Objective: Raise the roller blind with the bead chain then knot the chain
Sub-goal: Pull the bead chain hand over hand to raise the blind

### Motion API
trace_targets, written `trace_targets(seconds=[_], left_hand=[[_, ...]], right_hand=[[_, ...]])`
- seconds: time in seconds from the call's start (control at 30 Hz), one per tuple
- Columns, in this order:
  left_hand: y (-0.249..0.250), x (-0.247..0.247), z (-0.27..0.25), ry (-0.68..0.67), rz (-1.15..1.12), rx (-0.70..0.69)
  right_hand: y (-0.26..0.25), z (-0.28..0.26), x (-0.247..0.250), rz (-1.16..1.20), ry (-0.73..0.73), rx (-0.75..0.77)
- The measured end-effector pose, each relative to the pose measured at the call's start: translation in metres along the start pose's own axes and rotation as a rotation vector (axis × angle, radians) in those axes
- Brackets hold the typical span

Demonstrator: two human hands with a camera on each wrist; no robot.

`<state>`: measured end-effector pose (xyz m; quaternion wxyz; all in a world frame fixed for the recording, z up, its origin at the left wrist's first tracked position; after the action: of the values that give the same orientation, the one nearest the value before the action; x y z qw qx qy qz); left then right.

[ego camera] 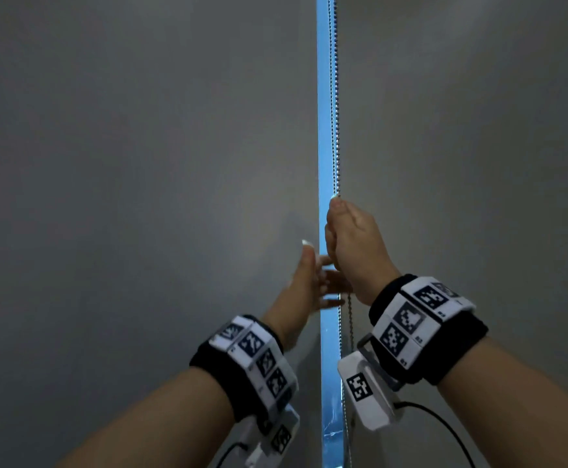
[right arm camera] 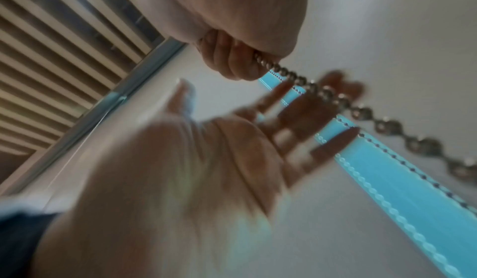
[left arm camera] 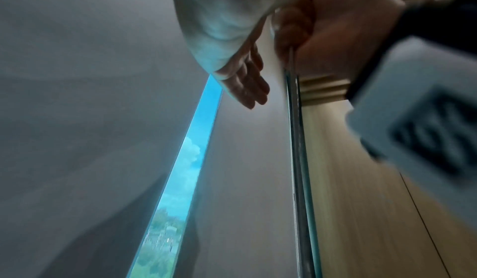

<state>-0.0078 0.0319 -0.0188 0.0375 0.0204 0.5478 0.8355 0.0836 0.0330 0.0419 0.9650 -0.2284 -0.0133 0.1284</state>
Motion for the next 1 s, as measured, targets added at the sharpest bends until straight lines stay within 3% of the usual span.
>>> trace_targets(seconds=[0.1,0.27,0.43,0.53,0.83,1.0], left_hand=[[0.045,-0.002,0.008,0.013,-0.042,-0.075],[0.104,-0.015,0.013,0.009,0.016,-0.182],[0.132,-0.026,0.019,0.128,-0.032,-0.201],[0.129,-0.032,0.024,0.210,0.001,-0.184],[0.051,-0.024,0.008,0.269,0.012,-0.174],[0.027,-0.028,-0.004,0.264,-0.005,-0.137]], right_hand=[[0.006,-0.013,-0.001,-0.007,-0.055,-0.002],[0.029,-0.038,0.002,-0.237,-0.115,0.064],[0.038,-0.060,0.009,-0.387,-0.218,0.058],[0.048,-0.072,0.013,-0.459,-0.296,0.064],[0.081,-0.119,0.035,-0.502,-0.532,-0.019],[0.062,-0.068,0.036,-0.185,-0.175,-0.145]])
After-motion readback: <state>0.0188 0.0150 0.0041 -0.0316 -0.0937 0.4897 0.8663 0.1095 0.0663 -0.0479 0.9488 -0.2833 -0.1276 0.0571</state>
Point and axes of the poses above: each hand's wrist, its own z-axis towards the middle knuckle, its own x-axis out of the back of the hand, y = z × x, the point moved 1 cm from there along z, towards the middle knuckle, and after that the axes turned 8 degrees about x, right-handed, at the moved point
